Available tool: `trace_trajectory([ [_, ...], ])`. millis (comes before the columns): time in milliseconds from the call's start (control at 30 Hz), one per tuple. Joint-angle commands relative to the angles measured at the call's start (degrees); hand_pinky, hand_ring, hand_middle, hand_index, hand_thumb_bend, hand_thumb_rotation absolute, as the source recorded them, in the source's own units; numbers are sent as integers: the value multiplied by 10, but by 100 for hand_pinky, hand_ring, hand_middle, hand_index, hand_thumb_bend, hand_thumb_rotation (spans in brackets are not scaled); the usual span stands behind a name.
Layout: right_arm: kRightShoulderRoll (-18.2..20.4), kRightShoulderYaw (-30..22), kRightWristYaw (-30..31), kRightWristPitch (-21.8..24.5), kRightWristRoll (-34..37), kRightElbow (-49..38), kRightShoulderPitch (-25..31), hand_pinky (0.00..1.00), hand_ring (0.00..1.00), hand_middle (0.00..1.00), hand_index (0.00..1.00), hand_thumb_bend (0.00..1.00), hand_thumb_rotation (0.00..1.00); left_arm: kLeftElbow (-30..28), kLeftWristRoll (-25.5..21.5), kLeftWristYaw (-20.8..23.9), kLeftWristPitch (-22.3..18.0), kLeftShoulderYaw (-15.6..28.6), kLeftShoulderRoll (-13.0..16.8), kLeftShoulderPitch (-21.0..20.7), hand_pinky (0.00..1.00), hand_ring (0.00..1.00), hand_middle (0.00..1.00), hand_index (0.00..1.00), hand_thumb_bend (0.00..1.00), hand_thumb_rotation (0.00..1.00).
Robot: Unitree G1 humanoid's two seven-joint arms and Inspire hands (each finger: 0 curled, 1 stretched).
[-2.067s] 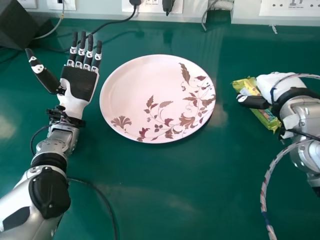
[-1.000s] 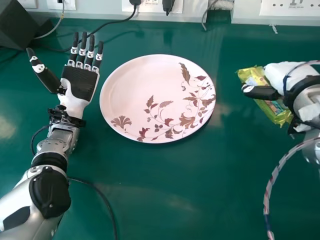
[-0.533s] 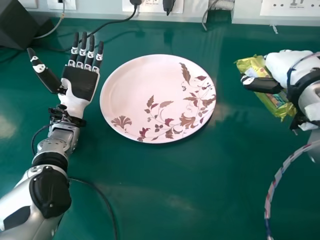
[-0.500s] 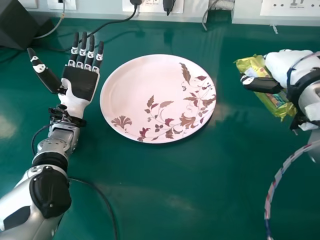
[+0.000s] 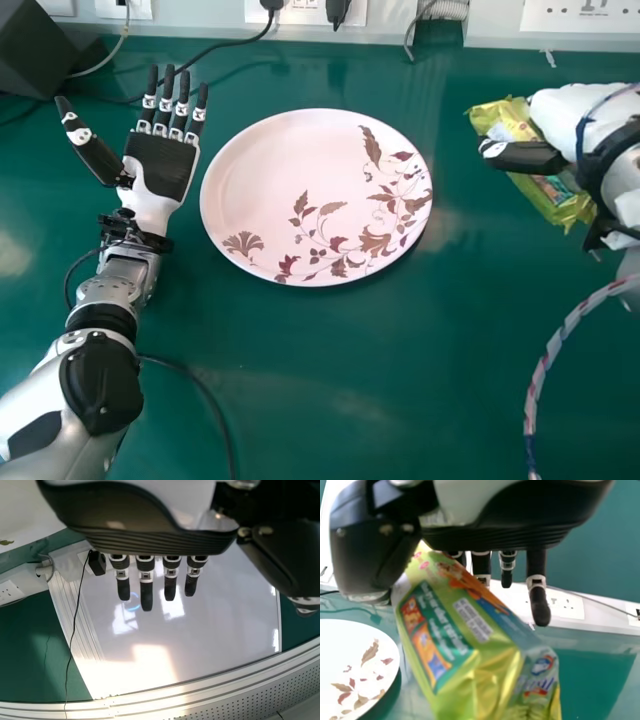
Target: Pick up biscuit and place it in the plate
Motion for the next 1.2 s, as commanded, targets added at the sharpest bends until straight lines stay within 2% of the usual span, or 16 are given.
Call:
trace_trajectory([
  [0,4,-6,10,3,-6,-13,-12,19,24,48,49,52,0,10,6,4,-3,-3,-5,11,91,89,99,100,100,60],
  [167,6,-10,14,1,-8,-23,-18,19,24,48,49,52,0,16,10,-4,-1,-5,-1,11,92,89,99,100,100,61],
  [267,5,-12,16,-2,-9,-29,-20,20,24,48,49,52,0,19,11,-7,4,-5,2,10,95,90,99,100,100,62],
  [500,7,-12,28,-11,-17,-46,-31,19,24,48,49,52,0,16,13,1,-10,-5,-4,9,99,91,99,100,100,63],
  [933,15,-12,35,-32,-21,-55,-52,18,22,48,49,52,0,17,12,0,-7,-4,-4,9,94,89,99,100,100,64],
  [1167,29,-11,9,-44,-23,-63,-56,18,21,48,49,52,0,20,20,-7,-12,-9,-2,10,94,87,96,100,100,60],
])
